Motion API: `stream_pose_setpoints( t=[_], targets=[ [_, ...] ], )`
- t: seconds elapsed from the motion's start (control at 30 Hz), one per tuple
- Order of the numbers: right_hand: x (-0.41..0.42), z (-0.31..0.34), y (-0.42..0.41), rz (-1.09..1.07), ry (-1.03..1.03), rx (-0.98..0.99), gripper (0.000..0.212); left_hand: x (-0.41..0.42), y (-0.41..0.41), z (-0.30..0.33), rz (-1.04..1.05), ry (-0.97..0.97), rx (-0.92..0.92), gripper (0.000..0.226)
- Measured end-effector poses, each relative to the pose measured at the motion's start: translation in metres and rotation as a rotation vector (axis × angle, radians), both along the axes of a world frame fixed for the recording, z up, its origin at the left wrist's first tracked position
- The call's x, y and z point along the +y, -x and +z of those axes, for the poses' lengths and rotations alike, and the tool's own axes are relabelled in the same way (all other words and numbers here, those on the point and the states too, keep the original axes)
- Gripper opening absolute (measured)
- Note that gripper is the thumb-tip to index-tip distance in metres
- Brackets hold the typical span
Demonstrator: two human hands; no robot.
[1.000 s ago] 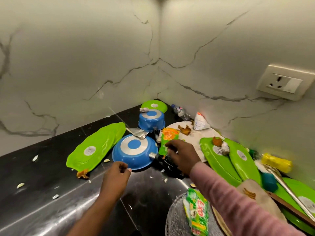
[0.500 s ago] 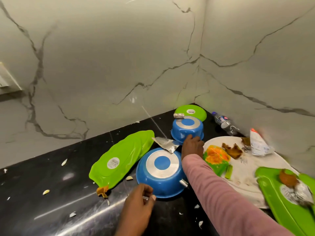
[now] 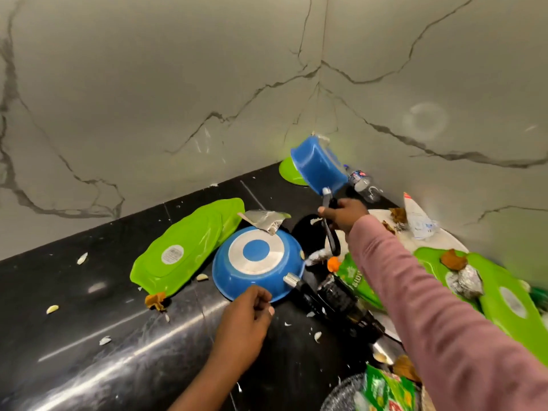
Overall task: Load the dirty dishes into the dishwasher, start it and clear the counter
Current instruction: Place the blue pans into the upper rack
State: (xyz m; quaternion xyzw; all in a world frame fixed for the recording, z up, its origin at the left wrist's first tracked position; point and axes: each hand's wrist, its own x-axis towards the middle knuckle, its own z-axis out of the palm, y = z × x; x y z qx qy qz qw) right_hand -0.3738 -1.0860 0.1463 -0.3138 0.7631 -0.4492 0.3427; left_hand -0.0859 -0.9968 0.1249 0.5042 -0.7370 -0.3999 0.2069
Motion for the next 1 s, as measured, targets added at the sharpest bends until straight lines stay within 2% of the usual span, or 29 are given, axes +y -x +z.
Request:
stream_pose_setpoints(
  t=[0.07,0.13,0.17,0.23,0.3,0.33,0.43,0.5,0.53,0.6,0.67,0.73,0.8,0.87,1.0],
  targets=[
    [0.026,0.021,0.004,0.022,0.129,-0.025,0.007,0.010,0.023,-0.004,-0.071,-0.003,-0.028,0.012],
    [0.050,0.045,0.007,0.037,0.244,-0.043,0.009,0.010,0.045,-0.018,-0.017,-0.081,-0.056,0.010],
    [0.062,0.056,0.008,0.034,0.293,-0.040,0.011,0.009,0.059,-0.026,0.064,-0.187,-0.028,0.026],
    [0.089,0.076,0.011,0.042,0.361,-0.031,0.012,0.002,0.086,-0.035,0.289,-0.459,0.110,0.050],
    [0.116,0.093,0.013,0.044,0.411,-0.054,0.011,-0.003,0.109,-0.035,0.519,-0.649,0.326,0.041],
    [0.128,0.099,0.015,0.046,0.435,-0.068,0.011,-0.005,0.115,-0.033,0.589,-0.708,0.388,0.037],
    [0.159,0.109,0.020,0.027,0.459,-0.055,0.008,-0.012,0.121,-0.042,0.640,-0.774,0.448,0.051],
    [0.179,0.111,0.028,-0.004,0.457,-0.010,0.009,-0.013,0.121,-0.047,0.748,-0.657,0.350,0.066],
    [0.188,0.112,0.033,-0.027,0.451,0.016,0.010,-0.012,0.120,-0.044,0.767,-0.585,0.281,0.062],
    [0.210,0.113,0.040,-0.085,0.451,0.069,0.012,-0.011,0.115,-0.038,0.762,-0.416,0.263,0.042],
    [0.224,0.111,0.043,-0.129,0.455,0.100,0.014,-0.023,0.102,-0.032,0.809,-0.326,0.391,0.026],
    [0.241,0.109,0.040,-0.169,0.453,0.134,0.015,-0.045,0.087,-0.047,0.847,-0.304,0.513,0.027],
    [0.258,0.108,0.033,-0.218,0.446,0.158,0.016,-0.065,0.071,-0.056,0.823,-0.200,0.497,0.036],
    [0.277,0.107,0.025,-0.253,0.422,0.203,0.016,-0.058,0.060,-0.023,0.776,-0.120,0.505,0.030],
    [0.325,0.108,-0.014,-0.361,0.370,0.282,0.018,-0.026,0.043,0.031,0.537,-0.057,0.590,0.023]
  ],
)
